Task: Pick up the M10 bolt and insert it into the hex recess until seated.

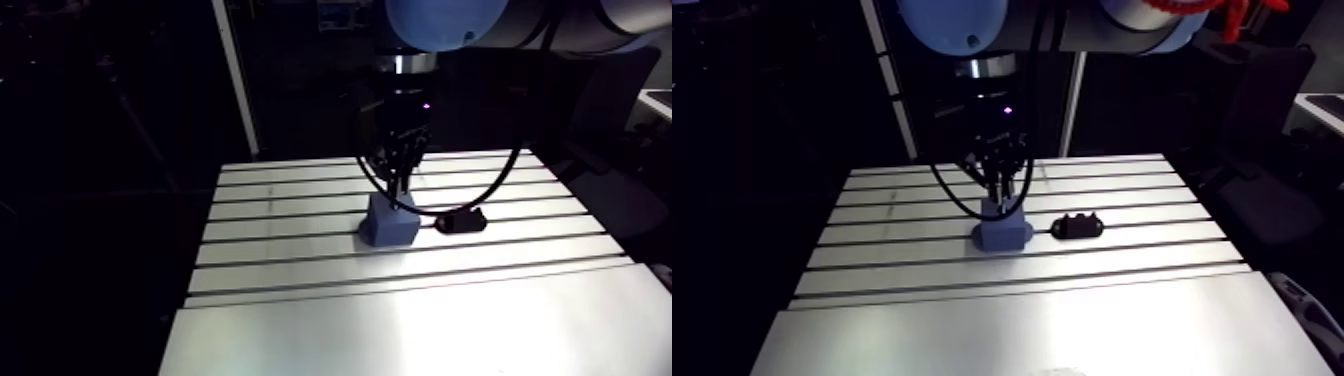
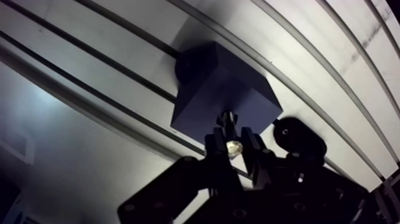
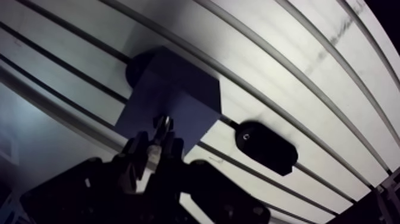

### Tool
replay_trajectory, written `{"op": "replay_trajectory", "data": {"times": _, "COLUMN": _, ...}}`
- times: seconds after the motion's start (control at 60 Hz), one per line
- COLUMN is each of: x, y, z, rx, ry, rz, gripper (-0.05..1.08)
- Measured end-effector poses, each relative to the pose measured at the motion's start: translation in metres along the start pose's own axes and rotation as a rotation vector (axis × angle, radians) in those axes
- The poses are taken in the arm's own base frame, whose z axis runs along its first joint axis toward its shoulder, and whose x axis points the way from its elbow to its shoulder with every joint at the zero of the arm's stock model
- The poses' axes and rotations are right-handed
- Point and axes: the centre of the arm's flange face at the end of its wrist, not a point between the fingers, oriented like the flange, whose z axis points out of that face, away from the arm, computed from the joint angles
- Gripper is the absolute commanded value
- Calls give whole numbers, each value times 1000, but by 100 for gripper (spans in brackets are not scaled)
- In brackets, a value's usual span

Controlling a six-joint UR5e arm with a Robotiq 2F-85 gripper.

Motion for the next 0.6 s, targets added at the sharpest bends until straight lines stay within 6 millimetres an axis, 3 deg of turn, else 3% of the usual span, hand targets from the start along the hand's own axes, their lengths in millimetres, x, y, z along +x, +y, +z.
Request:
{"op": "replay_trajectory", "data": {"times": 0.417, "x": 2, "y": 1, "z": 7, "rx": 10, "ry": -12, "rz": -1, "gripper": 106}}
{"op": "replay_trajectory", "data": {"times": 0.483, "x": 2, "y": 1, "z": 8, "rx": 11, "ry": -13, "rz": -1, "gripper": 102}}
{"op": "replay_trajectory", "data": {"times": 0.517, "x": 2, "y": 1, "z": 8, "rx": 11, "ry": -13, "rz": -1, "gripper": 81}}
{"op": "replay_trajectory", "data": {"times": 0.533, "x": 2, "y": 1, "z": 8, "rx": 11, "ry": -13, "rz": -1, "gripper": 81}}
{"op": "replay_trajectory", "data": {"times": 0.55, "x": 2, "y": 1, "z": 8, "rx": 11, "ry": -13, "rz": -1, "gripper": 57}}
{"op": "replay_trajectory", "data": {"times": 0.567, "x": 2, "y": 1, "z": 8, "rx": 11, "ry": -13, "rz": -1, "gripper": 57}}
{"op": "replay_trajectory", "data": {"times": 0.583, "x": 2, "y": 1, "z": 8, "rx": 11, "ry": -12, "rz": -1, "gripper": 20}}
{"op": "replay_trajectory", "data": {"times": 0.6, "x": 2, "y": 1, "z": 8, "rx": 11, "ry": -12, "rz": 0, "gripper": 20}}
